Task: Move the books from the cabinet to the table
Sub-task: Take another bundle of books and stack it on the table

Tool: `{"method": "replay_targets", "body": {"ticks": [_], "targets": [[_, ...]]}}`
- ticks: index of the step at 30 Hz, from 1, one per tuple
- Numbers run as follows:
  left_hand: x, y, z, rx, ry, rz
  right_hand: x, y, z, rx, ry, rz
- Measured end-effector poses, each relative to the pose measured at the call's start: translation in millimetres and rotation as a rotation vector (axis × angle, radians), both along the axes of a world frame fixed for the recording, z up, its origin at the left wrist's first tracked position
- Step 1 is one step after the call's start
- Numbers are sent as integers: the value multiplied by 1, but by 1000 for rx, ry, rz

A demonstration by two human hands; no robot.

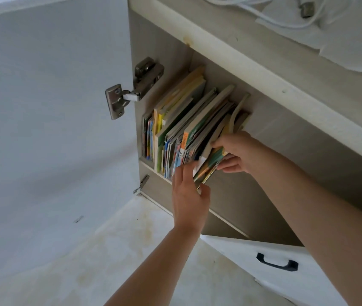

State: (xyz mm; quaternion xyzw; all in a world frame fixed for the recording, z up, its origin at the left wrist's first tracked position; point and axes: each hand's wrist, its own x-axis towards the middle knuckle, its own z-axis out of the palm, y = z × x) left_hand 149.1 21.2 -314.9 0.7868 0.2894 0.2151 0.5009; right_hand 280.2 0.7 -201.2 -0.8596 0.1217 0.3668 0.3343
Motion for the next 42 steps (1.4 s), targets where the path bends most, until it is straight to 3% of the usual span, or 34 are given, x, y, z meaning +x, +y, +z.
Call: {"method": "replay_targets", "body": {"ticks": [8,14,19,25,30,35,38,42], "targets": [[15,-12,-14,65,19,-187,-7,-20,1,23,-22,12],[45,-2,-34,132,54,-159,-9,-20,-4,44,-94,-99],[16,-5,-29,161,37,-180,-36,-32,3,102,-70,-176],[-39,-3,-28,91,41,-163,-91,-35,-9,76,-179,22],[-40,-4,-28,-2,79,-135,-103,-35,-3,256,-111,102],[-39,8,-36,-102,78,-123,-89,-56,-2,407,16,-41],[-42,19,-44,-103,114,-166,-67,-72,-20,354,-94,-35],[-50,32,-51,-181,77,-249,-40,-74,-41,241,-46,73]]}}
